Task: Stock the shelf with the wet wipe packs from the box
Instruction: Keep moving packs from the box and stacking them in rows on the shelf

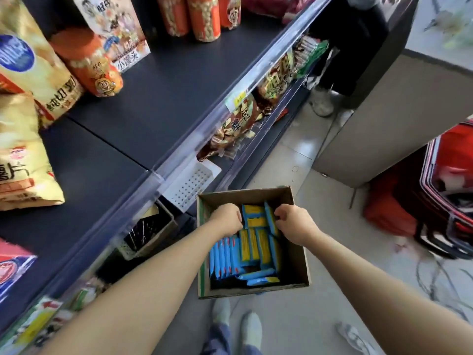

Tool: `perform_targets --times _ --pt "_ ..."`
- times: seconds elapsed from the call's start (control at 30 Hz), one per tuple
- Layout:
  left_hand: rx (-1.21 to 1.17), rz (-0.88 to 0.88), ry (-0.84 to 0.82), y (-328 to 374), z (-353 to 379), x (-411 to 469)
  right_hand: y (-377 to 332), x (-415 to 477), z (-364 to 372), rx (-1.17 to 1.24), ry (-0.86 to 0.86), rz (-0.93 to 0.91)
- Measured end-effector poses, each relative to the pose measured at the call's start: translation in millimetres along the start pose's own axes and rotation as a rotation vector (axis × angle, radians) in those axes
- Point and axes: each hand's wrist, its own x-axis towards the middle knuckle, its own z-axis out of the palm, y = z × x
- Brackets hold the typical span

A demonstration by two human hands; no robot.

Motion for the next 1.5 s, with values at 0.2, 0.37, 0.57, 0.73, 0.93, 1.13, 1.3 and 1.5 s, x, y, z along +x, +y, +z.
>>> perform_targets --times 0.2,0.37,0.57,0.73,0.93,1.13,1.3,1.5 --pt "-0.151 -0.114 -0.028 -26.1 40.6 69.6 32.5 52.4 60.3 -0.014 -0.111 0.092" --pt "-0.209 -0.128 -0.012 -34.7 70.2 116.7 54.0 89.8 92.9 0.03 -0.154 0.105" --pt "-0.358 -0.108 -0.126 -31.9 92.1 147.3 70.5 120.3 119.2 -0.035 -0.276 0.169" --pt "-0.373 -0.104 -0.026 -35.0 94.1 147.8 67.4 118.0 116.2 -0.086 -0.182 0.177" --pt "-0.197 -0.042 0.259 -17.1 73.2 123.2 47.0 85.3 86.0 -0.072 0.006 0.129" --pt "-0.081 0.041 0.36 -8.5 23.6 70.6 11.9 45.8 36.1 0.107 0.177 0.137" --pt "-0.145 0.062 0.425 10.9 -39.0 7.2 -22.2 6.3 -30.9 0.184 0.189 0.034" --pt "-0.275 0.106 0.516 38.0 -114.1 -100.5 -76.9 -68.0 -115.9 0.241 0.263 -0.172"
